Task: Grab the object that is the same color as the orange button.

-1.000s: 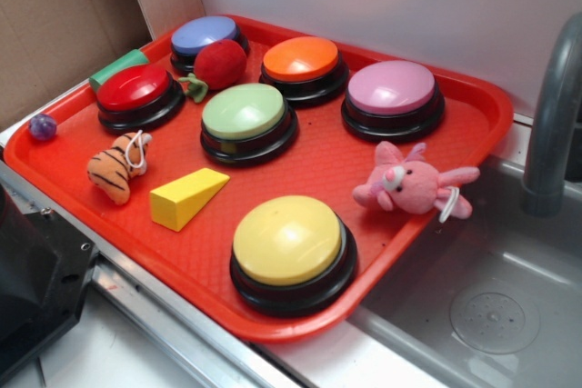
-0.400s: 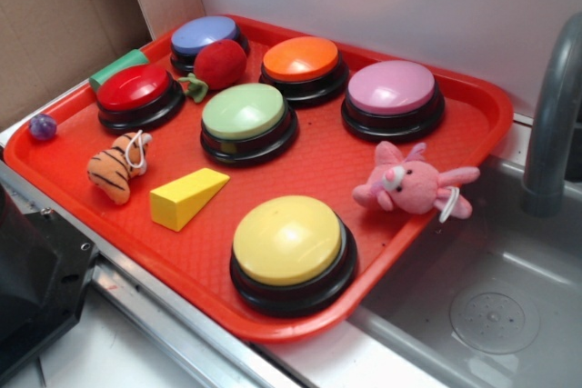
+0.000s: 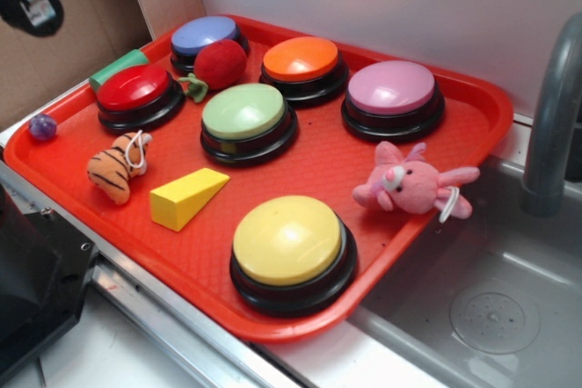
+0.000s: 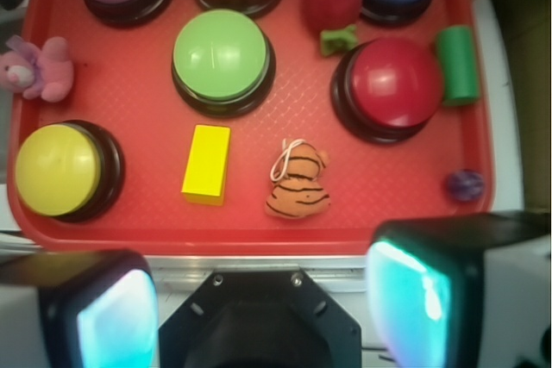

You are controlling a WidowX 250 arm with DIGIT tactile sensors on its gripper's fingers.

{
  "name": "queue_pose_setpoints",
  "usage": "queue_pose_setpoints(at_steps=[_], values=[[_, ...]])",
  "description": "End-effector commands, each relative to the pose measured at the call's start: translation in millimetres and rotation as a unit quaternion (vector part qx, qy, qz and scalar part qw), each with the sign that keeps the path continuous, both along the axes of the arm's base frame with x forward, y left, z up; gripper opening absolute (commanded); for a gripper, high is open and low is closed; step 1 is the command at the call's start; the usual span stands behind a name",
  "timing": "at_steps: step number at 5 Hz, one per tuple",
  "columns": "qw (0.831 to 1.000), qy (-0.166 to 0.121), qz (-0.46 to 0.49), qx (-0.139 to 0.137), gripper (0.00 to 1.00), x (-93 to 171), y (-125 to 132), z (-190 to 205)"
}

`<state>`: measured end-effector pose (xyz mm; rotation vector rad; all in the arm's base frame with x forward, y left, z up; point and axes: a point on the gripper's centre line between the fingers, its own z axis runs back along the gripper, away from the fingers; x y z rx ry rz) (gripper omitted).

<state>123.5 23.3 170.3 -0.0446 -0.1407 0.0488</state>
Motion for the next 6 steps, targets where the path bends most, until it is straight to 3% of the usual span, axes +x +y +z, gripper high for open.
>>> queue_pose_setpoints(at_steps=[1,2,3,5,6], values=[[1.000,0.008,0.027,0.010,1.00,17,24,-58],[1.000,0.005,0.024,0.009,1.00,24,28,-84],[0.999,0.017,0.030,0.017,1.00,26,27,-100],[0.999,0.037,0.035,0.007,1.00,25,26,-140],[0.998,0.039,0.045,0.010,0.90,27,23,-147]])
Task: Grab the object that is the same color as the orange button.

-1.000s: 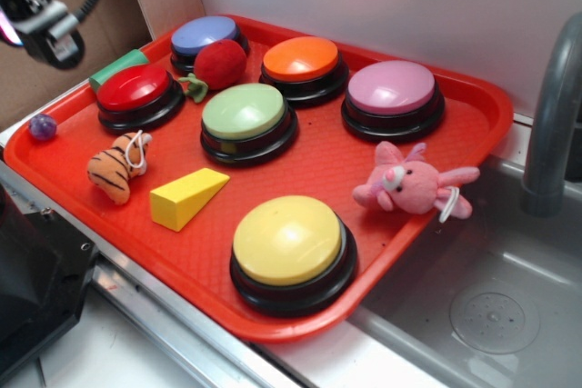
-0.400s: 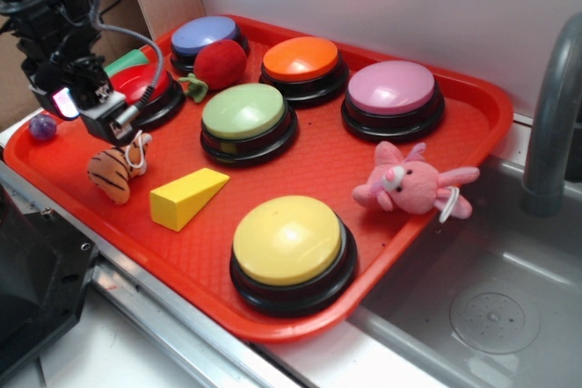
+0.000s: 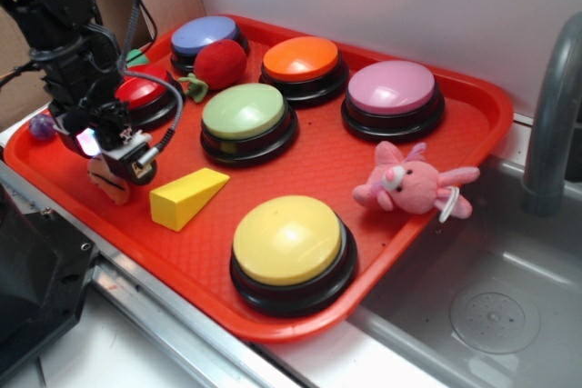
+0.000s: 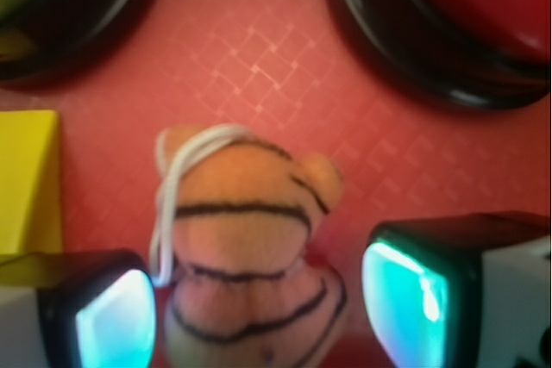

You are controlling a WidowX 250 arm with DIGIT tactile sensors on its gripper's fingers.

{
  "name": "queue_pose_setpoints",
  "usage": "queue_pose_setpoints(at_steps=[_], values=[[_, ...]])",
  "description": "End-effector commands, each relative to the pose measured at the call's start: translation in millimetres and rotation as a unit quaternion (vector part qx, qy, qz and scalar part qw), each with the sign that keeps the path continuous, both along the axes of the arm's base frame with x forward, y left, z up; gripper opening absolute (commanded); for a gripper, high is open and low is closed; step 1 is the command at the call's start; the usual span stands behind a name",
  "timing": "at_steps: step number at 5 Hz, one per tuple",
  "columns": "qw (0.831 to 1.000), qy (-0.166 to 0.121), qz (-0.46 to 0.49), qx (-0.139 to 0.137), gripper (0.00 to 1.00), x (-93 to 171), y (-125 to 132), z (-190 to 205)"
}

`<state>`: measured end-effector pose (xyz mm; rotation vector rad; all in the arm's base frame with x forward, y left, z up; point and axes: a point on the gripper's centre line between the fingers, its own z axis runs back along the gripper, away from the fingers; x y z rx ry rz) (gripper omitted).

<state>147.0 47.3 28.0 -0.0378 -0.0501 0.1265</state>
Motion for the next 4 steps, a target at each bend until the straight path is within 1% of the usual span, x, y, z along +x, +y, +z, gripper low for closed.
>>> queue_pose_setpoints(at_steps=[1,2,3,4], values=[[1.000,-0.007,0.011,0.007,0.00,3,-3,-3],[1.000,0.001,0.010,0.016,0.00,7,-8,12],[1.000,0.001,-0.001,0.022,0.00,18,-23,50],[0.999,-0.032,-0.024,0.002,0.00,36,-45,101]])
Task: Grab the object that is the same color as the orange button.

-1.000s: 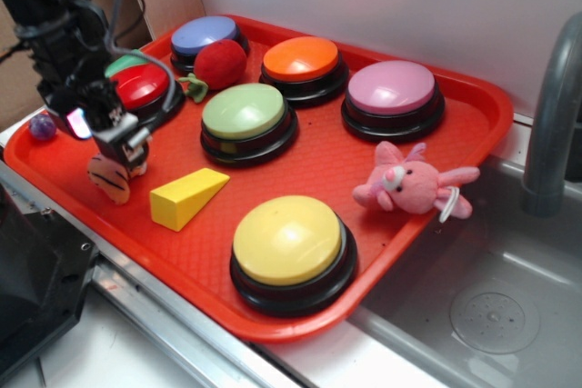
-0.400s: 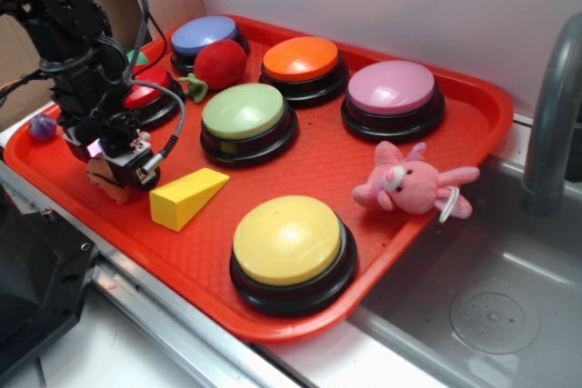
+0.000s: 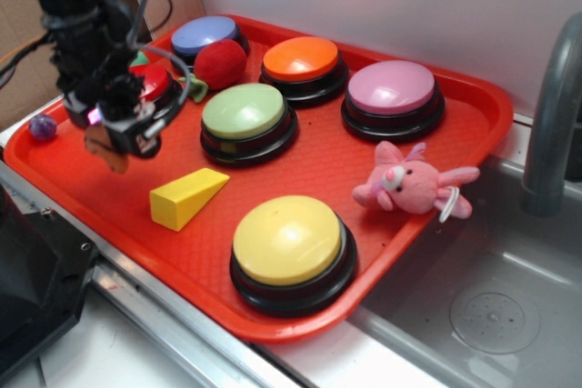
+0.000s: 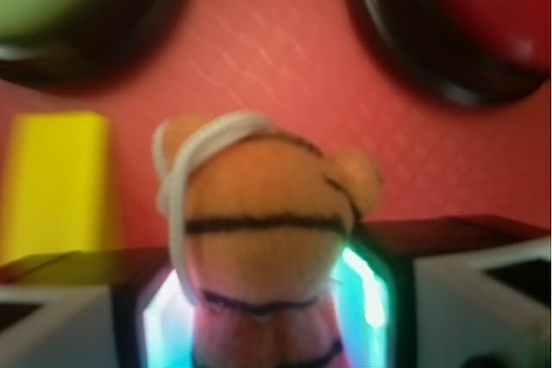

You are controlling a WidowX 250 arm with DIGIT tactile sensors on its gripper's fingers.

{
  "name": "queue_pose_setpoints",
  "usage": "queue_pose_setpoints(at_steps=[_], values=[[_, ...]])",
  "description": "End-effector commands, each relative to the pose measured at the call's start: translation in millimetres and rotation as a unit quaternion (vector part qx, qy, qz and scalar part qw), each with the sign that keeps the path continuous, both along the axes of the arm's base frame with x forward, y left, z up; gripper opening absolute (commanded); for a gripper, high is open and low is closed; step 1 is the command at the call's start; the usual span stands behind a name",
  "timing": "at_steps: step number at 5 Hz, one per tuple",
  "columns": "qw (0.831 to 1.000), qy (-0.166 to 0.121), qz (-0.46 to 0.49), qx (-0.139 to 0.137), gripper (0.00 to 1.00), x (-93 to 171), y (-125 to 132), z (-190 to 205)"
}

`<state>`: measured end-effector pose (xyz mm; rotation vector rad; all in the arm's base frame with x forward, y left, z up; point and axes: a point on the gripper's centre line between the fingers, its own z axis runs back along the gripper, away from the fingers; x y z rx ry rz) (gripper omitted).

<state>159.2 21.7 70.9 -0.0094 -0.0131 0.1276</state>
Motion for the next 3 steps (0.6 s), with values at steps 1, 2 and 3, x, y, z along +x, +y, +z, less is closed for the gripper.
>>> queue_pose_setpoints(at_steps=[1,2,3], values=[[0.997,-0.050,-0.060,-0.023,0.00,35,-36,89],[0.996,-0.036,-0.083,-0.010,0.00,41,-41,92],[0.996,0.027,-0.082,-0.020,1.00,37,-27,84]])
